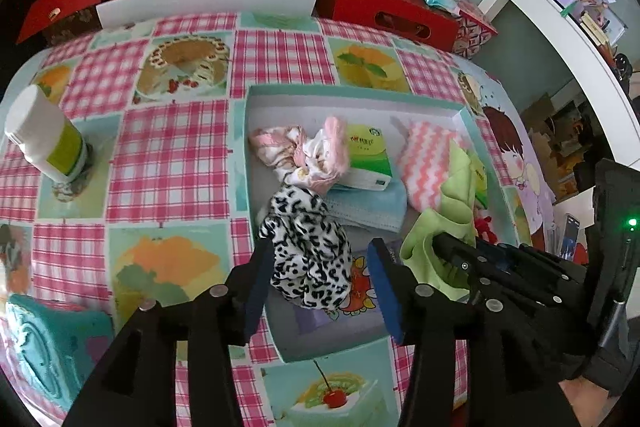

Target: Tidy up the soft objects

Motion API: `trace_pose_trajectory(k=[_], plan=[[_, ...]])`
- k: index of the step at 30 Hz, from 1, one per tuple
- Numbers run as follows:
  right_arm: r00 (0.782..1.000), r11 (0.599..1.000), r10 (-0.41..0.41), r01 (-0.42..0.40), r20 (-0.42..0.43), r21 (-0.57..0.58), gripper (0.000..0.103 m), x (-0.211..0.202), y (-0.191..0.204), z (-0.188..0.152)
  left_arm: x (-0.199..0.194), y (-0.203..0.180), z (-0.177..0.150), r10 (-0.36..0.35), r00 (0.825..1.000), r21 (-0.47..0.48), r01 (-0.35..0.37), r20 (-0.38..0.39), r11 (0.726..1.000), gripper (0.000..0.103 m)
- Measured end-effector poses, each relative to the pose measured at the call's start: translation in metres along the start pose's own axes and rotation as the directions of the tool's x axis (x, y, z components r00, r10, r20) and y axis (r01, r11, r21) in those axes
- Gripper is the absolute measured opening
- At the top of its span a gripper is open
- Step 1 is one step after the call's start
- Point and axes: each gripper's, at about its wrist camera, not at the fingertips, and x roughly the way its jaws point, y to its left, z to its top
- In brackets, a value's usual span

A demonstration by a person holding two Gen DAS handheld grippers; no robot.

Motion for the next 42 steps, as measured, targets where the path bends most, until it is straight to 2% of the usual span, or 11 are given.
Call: trace_pose_trajectory(k=[2,9,11,14,15,16,17,21,23,25,42], plan=[[1.000,1.000,-0.003,0.003,0.002,0.002,0.027,-0.001,-0.001,0.000,-0.004,0.001,0.000,0.010,1.000,-0.001,-0.010,0.012,1.000,0.057],[1.000,1.000,-0.021,0.021,0.019,0.003,0.043,-0.009,-0.002,0.000,-0.007,0.018,0.000,0.075,0.997,-0.033,-0.074,0.029,0.997,0.060],[0.999,1.000,-0.029,0.029,0.021,-0.001,0.052,-0.010,-0.002,-0.001,-0.006,0.024,-0.001,0.109,0.994,-0.038,-0.108,0.031,0.993,0.061],[0.999,0.999,-0.039,0.039,0.021,-0.008,0.060,-0.010,-0.002,-0.001,-0.006,0.031,-0.002,0.143,0.989,-0.045,-0.141,0.035,0.989,0.062],[0.999,0.999,-0.045,0.045,0.022,-0.010,0.061,-0.010,-0.002,-0.001,-0.006,0.033,-0.003,0.151,0.988,-0.050,-0.149,0.038,0.988,0.065],[0.999,0.999,-0.048,0.049,0.021,-0.013,0.064,-0.010,-0.002,-0.001,-0.007,0.036,-0.003,0.161,0.986,-0.056,-0.158,0.042,0.986,0.079],[0.998,0.999,-0.051,0.052,0.021,-0.015,0.067,-0.010,-0.002,-0.001,-0.007,0.037,-0.003,0.170,0.984,-0.060,-0.167,0.047,0.984,0.088],[0.998,0.998,-0.061,0.061,0.024,-0.023,0.077,-0.009,0.000,0.000,-0.011,0.042,-0.003,0.200,0.977,-0.066,-0.195,0.074,0.979,0.089],[0.998,0.998,-0.063,0.063,0.029,-0.018,0.090,-0.009,-0.001,0.000,-0.013,0.044,-0.003,0.234,0.968,-0.075,-0.227,0.095,0.971,0.097],[0.997,0.997,-0.071,0.071,0.031,-0.010,0.102,-0.009,-0.003,0.001,-0.013,0.046,-0.004,0.248,0.963,-0.074,-0.241,0.103,0.968,0.098],[0.994,0.995,-0.100,0.099,0.033,0.030,0.103,-0.009,-0.011,0.000,-0.016,0.051,-0.006,0.263,0.959,-0.097,-0.253,0.105,0.963,0.098]])
